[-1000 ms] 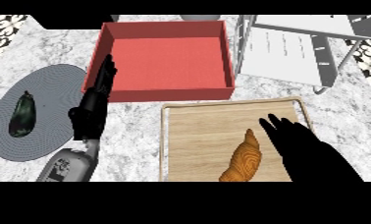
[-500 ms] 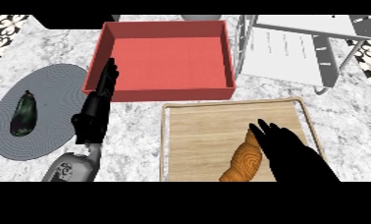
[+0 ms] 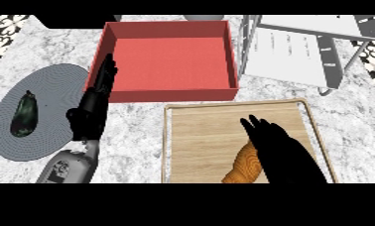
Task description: Pick the croissant from the tray and place it in the tiered basket
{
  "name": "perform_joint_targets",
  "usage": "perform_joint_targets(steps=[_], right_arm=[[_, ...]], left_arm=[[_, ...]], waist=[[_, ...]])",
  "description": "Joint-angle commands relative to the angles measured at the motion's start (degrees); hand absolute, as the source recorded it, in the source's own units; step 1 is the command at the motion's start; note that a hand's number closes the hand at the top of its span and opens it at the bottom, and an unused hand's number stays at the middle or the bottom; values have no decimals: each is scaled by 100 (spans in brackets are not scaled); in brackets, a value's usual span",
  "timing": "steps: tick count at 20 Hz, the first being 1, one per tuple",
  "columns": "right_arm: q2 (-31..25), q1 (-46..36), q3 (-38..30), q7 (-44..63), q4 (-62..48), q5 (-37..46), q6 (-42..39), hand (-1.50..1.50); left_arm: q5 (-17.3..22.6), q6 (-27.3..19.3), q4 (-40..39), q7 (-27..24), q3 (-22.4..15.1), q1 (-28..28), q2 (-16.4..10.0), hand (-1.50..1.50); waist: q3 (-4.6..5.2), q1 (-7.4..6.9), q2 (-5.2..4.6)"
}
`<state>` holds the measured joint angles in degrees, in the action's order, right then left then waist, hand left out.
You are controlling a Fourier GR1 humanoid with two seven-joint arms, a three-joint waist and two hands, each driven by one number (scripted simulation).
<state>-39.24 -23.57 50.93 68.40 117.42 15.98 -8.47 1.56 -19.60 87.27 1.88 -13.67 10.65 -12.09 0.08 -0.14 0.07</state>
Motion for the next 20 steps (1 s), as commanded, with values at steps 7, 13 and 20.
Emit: perform_joint_targets(steps=[7, 13, 20], right_arm=[[746, 65, 82, 1118, -482, 307, -459, -150], [869, 278, -228, 504, -993, 532, -473, -150], [1468, 338, -312, 340, -1394, 1010, -593, -150]], left_arm=[[-179, -18, 352, 282, -79, -131, 77, 0], [-62, 202, 176, -13, 149, -147, 67, 0], [-245, 146, -233, -165, 134, -21, 365, 0]], waist=[[-3, -13, 9], [-5, 5, -2], [-4, 9, -11]])
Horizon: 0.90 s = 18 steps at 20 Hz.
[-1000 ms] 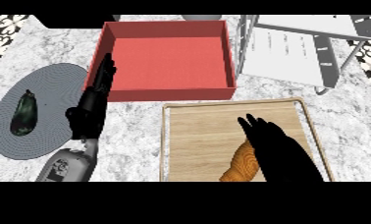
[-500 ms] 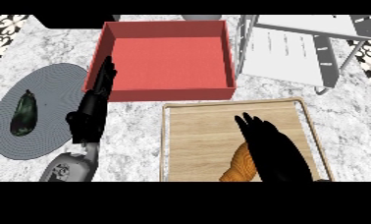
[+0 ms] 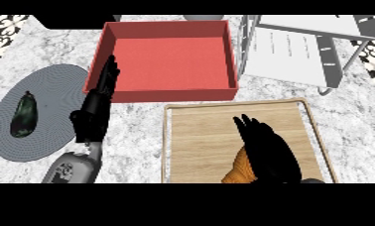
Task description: Pick the croissant from the tray and place it in the tiered basket
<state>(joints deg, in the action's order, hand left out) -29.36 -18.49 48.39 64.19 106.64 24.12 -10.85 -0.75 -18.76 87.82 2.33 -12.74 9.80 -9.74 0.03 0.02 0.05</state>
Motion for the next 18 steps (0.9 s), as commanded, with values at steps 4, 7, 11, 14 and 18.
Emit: perform_joint_targets(steps=[4, 7, 11, 14, 18], right_arm=[[162, 401, -200, 673, 231, 290, -395, -150], [488, 579, -175, 547, 130, 601, -341, -150], [612, 880, -309, 72, -282, 1079, 28, -150], [1002, 884, -108, 232, -338, 1667, 155, 150], [557, 766, -126, -787, -871, 2303, 233, 150]], left_arm=[[-216, 48, 618, 344, -136, -377, -33, 0], [74, 386, 36, 38, 313, -13, -91, 0], [-222, 188, 247, 6, 108, -294, 95, 0], [-411, 23, 148, 126, 17, -68, 312, 0], [-355, 177, -14, -74, 62, -215, 317, 0]], waist=[[-2, -14, 14], [-1, 15, -1], [-3, 5, 2], [-2, 12, 2], [-3, -5, -2]])
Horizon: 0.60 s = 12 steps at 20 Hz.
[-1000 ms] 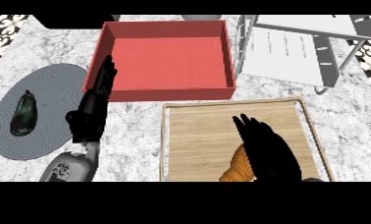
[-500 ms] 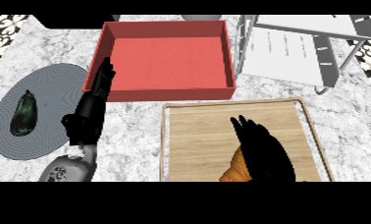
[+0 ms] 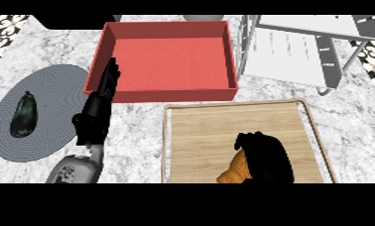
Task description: Pick the croissant from the tray and place it in the tiered basket
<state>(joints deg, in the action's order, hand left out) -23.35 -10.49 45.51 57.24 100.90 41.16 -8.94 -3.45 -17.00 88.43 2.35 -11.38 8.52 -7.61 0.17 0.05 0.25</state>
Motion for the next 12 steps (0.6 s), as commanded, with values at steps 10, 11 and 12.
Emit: perform_joint_targets(steps=[10, 11, 12], right_arm=[[1428, -1934, -757, 762, -2809, 367, -1103, 150], [1552, -2268, -950, 804, -2949, 301, -1240, 150], [1400, -1913, -702, 563, -3134, 673, -725, 150]], left_arm=[[-155, 79, 216, 15, -173, -119, 116, 0], [-41, 158, 101, 43, -12, 28, 57, 0], [-68, 139, 130, 154, 27, 58, 23, 0]], waist=[[-14, -217, -54], [-12, -196, -60], [-17, -140, -52]])
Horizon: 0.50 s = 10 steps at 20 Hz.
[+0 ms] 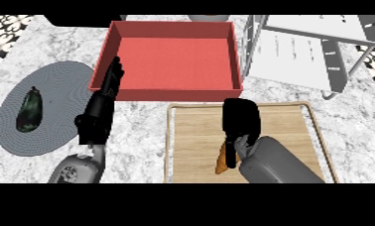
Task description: Pick the croissant from the tray and place it in the tiered basket
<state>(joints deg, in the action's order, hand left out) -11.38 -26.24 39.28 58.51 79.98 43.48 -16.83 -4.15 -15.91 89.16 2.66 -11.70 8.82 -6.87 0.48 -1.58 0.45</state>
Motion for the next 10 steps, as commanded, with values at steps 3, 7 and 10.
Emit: perform_joint_targets(steps=[3, 7, 10], right_arm=[[377, -624, -272, 560, -1154, 639, 109, 150], [437, -1187, -592, 958, -1086, 969, -66, 150], [212, -1643, -1003, 1089, -684, 1083, -348, 150]], left_arm=[[-12, -1, -208, -147, 200, 96, -35, 0], [-8, 39, 38, -14, 52, -40, 51, 0], [96, 72, -341, -78, 328, 174, -9, 0]], waist=[[-45, 106, -67], [-45, 106, -38], [-41, 184, -31]])
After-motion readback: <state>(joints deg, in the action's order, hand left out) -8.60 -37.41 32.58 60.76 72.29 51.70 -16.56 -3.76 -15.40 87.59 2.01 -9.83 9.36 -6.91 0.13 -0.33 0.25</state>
